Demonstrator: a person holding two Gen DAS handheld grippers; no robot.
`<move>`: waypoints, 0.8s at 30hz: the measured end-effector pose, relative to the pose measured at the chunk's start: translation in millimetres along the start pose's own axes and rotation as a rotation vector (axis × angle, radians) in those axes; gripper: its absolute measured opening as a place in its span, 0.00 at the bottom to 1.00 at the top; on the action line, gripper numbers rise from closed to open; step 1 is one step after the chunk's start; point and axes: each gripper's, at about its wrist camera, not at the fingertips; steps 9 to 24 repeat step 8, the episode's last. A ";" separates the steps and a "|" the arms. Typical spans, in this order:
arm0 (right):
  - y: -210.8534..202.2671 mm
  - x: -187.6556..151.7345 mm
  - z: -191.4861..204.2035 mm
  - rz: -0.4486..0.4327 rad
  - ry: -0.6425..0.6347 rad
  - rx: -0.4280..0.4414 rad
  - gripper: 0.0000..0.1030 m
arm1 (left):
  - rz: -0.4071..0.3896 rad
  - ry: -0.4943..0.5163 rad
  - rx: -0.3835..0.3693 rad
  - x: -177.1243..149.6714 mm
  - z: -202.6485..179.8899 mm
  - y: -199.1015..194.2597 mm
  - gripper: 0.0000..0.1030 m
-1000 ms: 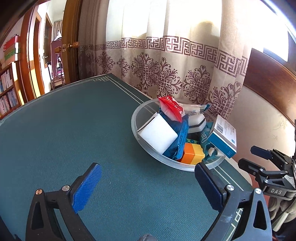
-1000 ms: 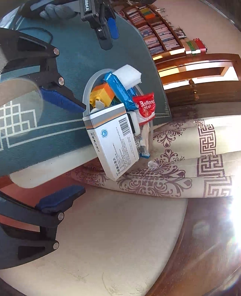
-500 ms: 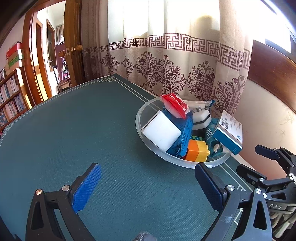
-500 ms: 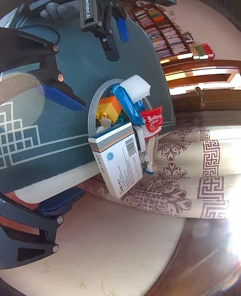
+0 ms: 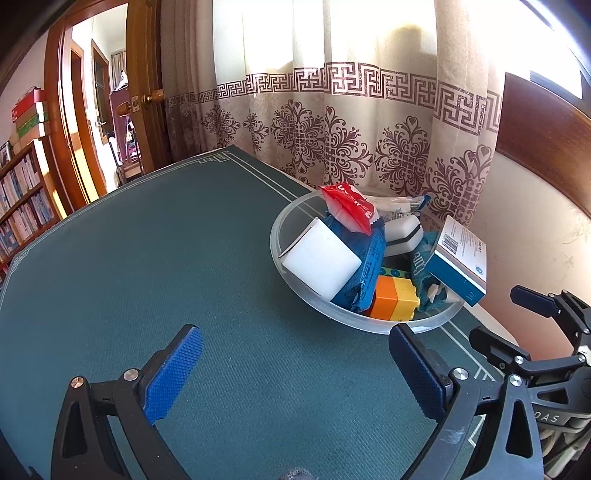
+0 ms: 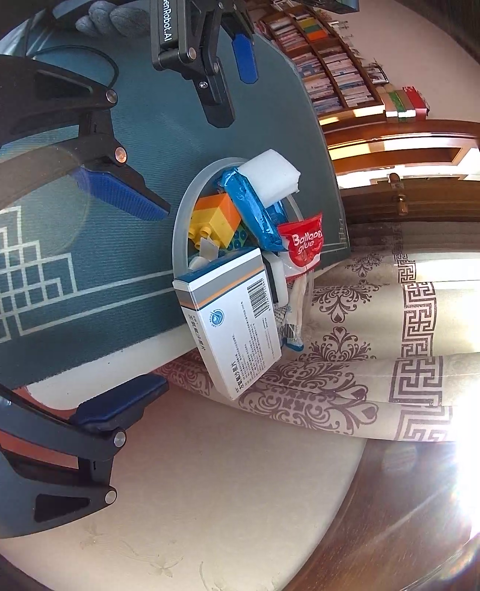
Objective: Organize objects
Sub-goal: 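Withdraw both open tools away from the bowl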
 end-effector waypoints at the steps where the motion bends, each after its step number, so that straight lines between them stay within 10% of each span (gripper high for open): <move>1: 0.2 -0.2 0.2 0.001 0.001 0.001 0.84 | 0.002 0.000 -0.002 -0.1 0.0 0.3 1.00; 24: 1.7 -1.7 0.9 0.001 0.004 -0.002 0.84 | 0.001 -0.005 -0.004 -1.5 3.3 -0.4 1.00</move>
Point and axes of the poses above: each gripper's, at about its wrist camera, not at the fingertips, and y roughly the way its jaws point, z to its left, x to its top, and after that the axes turned 13 degrees about -x, right-handed
